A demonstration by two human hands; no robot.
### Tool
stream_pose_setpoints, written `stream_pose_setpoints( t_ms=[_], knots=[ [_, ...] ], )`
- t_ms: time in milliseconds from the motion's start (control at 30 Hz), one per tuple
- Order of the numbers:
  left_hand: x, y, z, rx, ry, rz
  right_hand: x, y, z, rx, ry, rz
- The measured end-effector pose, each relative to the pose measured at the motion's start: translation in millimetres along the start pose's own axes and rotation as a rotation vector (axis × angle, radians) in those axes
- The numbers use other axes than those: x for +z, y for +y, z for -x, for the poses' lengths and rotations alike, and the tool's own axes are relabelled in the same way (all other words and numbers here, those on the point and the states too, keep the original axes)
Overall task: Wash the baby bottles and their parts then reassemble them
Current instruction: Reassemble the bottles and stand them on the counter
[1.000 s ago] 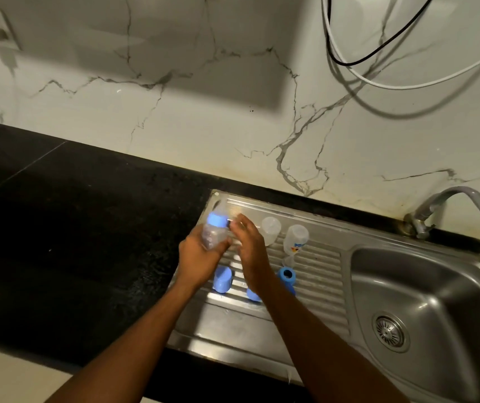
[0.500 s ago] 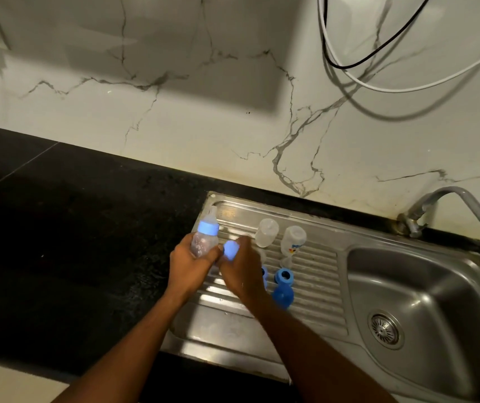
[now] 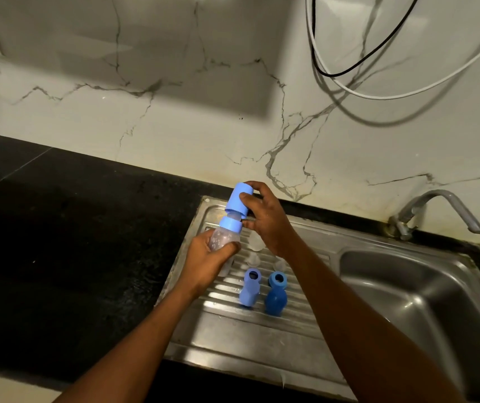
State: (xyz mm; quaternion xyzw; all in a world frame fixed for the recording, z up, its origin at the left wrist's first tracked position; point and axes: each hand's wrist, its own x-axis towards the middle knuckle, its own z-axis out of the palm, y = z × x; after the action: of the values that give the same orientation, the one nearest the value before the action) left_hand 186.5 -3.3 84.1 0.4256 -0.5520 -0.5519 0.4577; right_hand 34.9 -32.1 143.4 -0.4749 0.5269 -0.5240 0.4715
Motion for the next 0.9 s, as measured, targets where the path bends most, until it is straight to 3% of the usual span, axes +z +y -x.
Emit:
stream_pose_setpoints(
  t_ms=[200, 600, 900],
  knots=[
    [8.4, 8.6, 1.7, -0.029, -0.024, -0.004, -3.0, 8.9, 10.2, 0.032, 0.002, 0.033],
    [23.9, 7.3, 8.7, -0.137, 0.070, 0.035, -2.9, 33.7, 28.8, -0.103, 0.097, 0.217],
    [29.5, -3.6, 9.1, -0.223, 0.081, -0.039, -7.8, 51.5, 36.2, -0.027, 0.152, 0.269]
  ],
)
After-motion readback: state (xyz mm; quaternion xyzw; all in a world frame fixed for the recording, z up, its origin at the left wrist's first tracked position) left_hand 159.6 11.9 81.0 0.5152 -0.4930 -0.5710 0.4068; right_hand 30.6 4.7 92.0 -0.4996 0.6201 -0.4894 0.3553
